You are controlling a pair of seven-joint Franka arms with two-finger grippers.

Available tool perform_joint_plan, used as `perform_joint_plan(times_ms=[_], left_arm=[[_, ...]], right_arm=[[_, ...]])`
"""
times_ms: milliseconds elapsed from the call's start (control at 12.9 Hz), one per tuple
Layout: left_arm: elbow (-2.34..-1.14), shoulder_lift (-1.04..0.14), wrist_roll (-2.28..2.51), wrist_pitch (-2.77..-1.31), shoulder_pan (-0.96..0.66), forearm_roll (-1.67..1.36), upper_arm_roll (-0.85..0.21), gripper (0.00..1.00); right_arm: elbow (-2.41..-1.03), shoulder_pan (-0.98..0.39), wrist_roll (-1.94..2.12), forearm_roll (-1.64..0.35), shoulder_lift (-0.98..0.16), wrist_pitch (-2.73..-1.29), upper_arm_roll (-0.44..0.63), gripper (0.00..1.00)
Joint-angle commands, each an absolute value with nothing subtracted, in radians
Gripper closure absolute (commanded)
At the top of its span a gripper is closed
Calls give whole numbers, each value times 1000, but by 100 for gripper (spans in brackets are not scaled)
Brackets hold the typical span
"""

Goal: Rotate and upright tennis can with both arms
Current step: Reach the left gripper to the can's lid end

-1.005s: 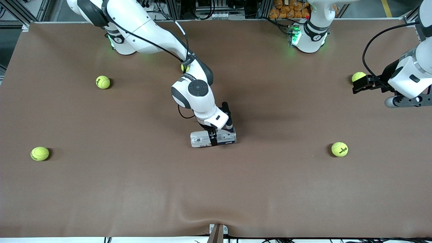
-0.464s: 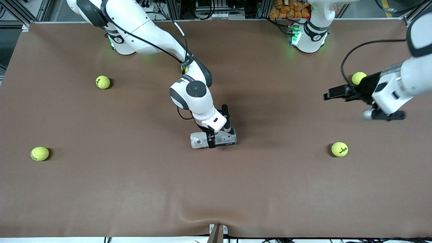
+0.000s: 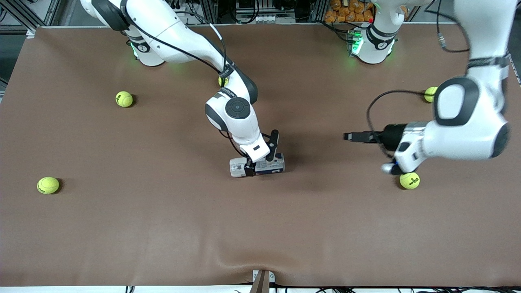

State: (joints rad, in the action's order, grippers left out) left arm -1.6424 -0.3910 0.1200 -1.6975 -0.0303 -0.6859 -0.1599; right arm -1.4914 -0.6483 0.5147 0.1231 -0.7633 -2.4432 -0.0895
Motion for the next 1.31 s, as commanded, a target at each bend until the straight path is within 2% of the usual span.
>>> perform_joint_plan(times_ms=[0, 155, 386, 618, 927, 1236], left_arm=[[-1744, -410, 101, -1839, -67, -849, -161, 0], [-1814, -426, 83, -1980, -125, -996, -161, 0], [-1870, -475, -55, -2110, -170, -1204, -161, 0], [-1878, -552, -271, -2123, -169, -1401, -161, 0], [-1867, -650, -521, -2125, -199, -1659, -161, 0], [-1847, -696, -577, -2195, -251, -1733, -160, 6]], right_arm=[[-1503, -643, 459, 52, -729, -2410, -98, 0], [-1503, -640, 457, -12, -712, -2404, -97, 0], [-1505, -638, 318, -58, -666, -2349, -87, 0], [-1508, -608, 110, -58, -620, -2336, -81, 0], [-1511, -458, 63, -57, -583, -2324, -83, 0], [-1514, -274, 58, -55, -496, -2116, -81, 0]])
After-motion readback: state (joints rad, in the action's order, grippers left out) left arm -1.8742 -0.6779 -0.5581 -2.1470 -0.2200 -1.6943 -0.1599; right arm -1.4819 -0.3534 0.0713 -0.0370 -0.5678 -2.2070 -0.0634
